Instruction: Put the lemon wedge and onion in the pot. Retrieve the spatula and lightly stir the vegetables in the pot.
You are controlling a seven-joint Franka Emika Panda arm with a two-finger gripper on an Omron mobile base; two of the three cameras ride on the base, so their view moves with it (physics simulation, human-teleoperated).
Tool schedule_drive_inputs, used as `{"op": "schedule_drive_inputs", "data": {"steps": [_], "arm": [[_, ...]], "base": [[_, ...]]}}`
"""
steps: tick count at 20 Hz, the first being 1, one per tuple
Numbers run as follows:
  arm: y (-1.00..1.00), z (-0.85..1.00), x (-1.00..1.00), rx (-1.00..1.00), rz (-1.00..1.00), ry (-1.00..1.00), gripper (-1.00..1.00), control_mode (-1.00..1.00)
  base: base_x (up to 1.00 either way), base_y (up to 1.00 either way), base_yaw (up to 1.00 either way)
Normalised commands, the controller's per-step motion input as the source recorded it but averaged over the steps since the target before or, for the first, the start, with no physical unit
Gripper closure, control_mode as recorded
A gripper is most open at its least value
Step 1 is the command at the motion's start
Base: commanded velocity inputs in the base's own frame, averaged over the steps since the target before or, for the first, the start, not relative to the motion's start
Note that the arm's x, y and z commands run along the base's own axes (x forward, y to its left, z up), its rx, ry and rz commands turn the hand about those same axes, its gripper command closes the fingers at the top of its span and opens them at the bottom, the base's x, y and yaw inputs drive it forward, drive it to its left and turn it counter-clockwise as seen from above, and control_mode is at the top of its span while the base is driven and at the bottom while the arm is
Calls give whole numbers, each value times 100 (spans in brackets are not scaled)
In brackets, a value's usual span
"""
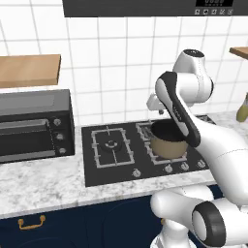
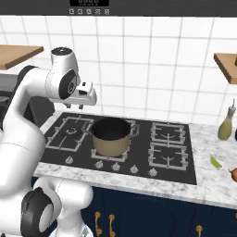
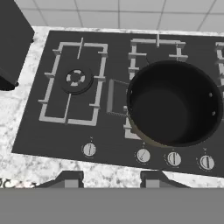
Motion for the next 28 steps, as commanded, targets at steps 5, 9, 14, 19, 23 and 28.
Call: {"op": "schedule_drive_inputs", "data": {"steps": [5, 9, 14, 19, 23, 28], "arm": [[0, 0, 0, 0, 0, 0, -100, 100], [0, 0, 0, 0, 0, 0, -100, 100], [0, 0, 0, 0, 0, 0, -100, 100], [0, 0, 0, 0, 0, 0, -100, 100], [0, 0, 0, 0, 0, 0, -100, 100], [0, 0, 0, 0, 0, 0, -100, 100]], "base": [[-1, -1, 0], [0, -60, 0], [1, -86, -1], [6, -87, -3], [15, -79, -4], [39, -43, -5]]}}
